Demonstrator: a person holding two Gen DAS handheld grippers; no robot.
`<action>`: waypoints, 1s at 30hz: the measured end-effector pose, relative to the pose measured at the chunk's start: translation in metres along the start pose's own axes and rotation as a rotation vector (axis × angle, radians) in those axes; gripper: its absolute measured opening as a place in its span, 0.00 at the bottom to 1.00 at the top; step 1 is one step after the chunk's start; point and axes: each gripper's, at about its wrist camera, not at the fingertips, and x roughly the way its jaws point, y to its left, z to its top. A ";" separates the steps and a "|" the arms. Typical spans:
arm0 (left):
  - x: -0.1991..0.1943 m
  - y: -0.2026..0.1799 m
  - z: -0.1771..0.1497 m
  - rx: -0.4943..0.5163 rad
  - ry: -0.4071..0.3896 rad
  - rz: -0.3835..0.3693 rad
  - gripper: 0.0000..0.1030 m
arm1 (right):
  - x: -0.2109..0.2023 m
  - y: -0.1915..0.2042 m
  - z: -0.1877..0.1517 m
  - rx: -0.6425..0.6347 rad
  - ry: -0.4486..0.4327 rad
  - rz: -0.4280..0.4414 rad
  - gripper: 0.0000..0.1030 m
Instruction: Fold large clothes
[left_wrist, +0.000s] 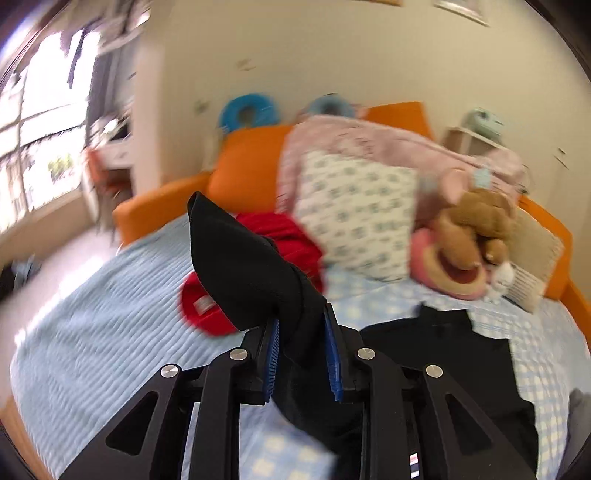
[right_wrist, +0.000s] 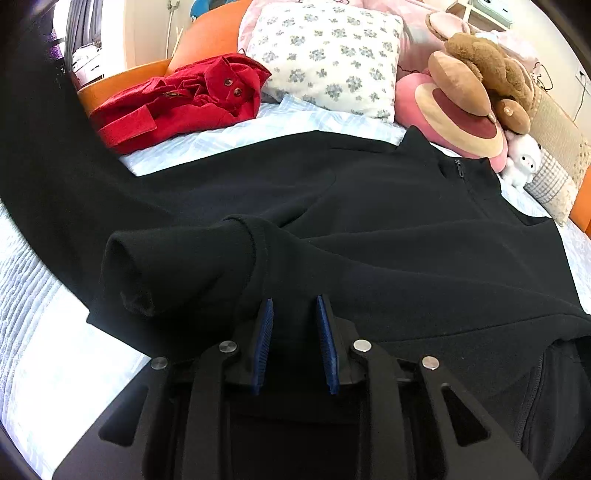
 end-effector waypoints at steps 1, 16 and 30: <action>0.000 -0.019 0.006 0.022 -0.008 -0.013 0.26 | 0.000 0.000 0.000 0.000 -0.002 0.000 0.24; 0.038 -0.302 -0.029 0.312 0.012 -0.153 0.26 | -0.001 0.001 0.000 -0.014 -0.008 -0.017 0.24; 0.092 -0.423 -0.189 0.421 0.184 -0.256 0.25 | -0.002 -0.004 -0.002 0.016 -0.013 0.021 0.24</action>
